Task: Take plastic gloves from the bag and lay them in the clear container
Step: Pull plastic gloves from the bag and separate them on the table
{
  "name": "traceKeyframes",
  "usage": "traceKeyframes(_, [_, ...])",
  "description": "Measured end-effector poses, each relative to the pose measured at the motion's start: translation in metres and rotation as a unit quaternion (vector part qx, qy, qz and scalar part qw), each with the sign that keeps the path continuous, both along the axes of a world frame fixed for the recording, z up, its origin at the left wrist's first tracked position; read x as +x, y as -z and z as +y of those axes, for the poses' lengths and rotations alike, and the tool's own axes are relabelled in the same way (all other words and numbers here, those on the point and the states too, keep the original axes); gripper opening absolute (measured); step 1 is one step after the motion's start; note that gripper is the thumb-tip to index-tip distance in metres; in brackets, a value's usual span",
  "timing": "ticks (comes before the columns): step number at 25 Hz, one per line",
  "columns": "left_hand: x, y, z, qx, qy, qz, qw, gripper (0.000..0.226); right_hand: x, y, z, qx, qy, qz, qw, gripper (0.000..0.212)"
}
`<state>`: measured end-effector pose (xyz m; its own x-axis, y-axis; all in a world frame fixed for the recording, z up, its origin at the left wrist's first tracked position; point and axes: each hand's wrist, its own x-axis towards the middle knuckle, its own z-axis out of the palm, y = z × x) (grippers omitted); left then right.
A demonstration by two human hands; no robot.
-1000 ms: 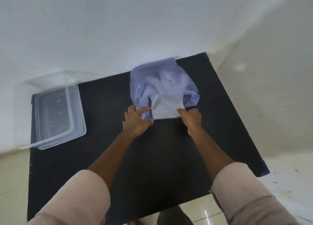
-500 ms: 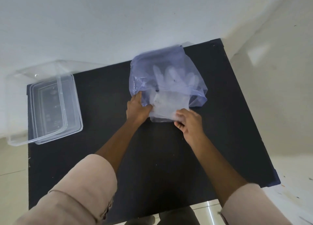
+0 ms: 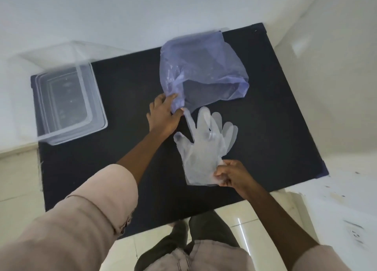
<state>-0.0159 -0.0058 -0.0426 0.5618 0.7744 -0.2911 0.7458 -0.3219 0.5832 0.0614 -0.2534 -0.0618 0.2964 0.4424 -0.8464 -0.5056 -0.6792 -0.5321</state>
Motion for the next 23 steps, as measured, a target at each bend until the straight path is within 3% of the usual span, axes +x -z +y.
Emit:
traceKeyframes(2, [-0.046, -0.003, -0.026, -0.025, -0.036, -0.057, 0.997, 0.053, -0.026, 0.003, -0.003, -0.003, -0.007, -0.007, 1.0, 0.018])
traceKeyframes(4, [-0.102, -0.001, -0.064, -0.114, -0.124, -0.117, 0.979, 0.048, -0.052, 0.007, -0.003, -0.008, 0.006, -0.018, 1.0, 0.014])
traceKeyframes(8, [-0.177, 0.003, -0.129, -0.337, -0.349, -0.127, 0.865, 0.022, -0.094, 0.013, 0.001, -0.007, 0.072, -0.045, 0.996, 0.009])
traceKeyframes(10, [-0.189, 0.006, -0.139, -0.388, -0.381, -0.135, 0.829, 0.013, -0.106, 0.015, 0.003, -0.01, 0.096, -0.058, 0.994, 0.009])
traceKeyframes(14, [-0.202, 0.012, -0.14, -0.38, -0.329, -0.114, 0.857, 0.017, -0.119, 0.015, 0.005, -0.048, 0.056, -0.117, 0.99, 0.016])
traceKeyframes(17, [-0.204, 0.015, -0.136, -0.401, -0.321, -0.089, 0.854, 0.022, -0.124, 0.008, 0.005, -0.09, 0.006, -0.234, 0.968, 0.038])
traceKeyframes(19, [-0.202, 0.017, -0.134, -0.408, -0.326, -0.074, 0.849, 0.024, -0.129, 0.001, 0.002, -0.117, -0.035, -0.385, 0.915, 0.057])
traceKeyframes(21, [-0.2, 0.018, -0.135, -0.41, -0.327, -0.069, 0.849, 0.024, -0.137, -0.004, -0.001, -0.101, -0.066, -0.511, 0.851, 0.063])
traceKeyframes(23, [-0.198, 0.017, -0.138, -0.405, -0.325, -0.067, 0.852, 0.024, -0.143, -0.006, 0.0, -0.038, -0.134, -0.538, 0.831, 0.052])
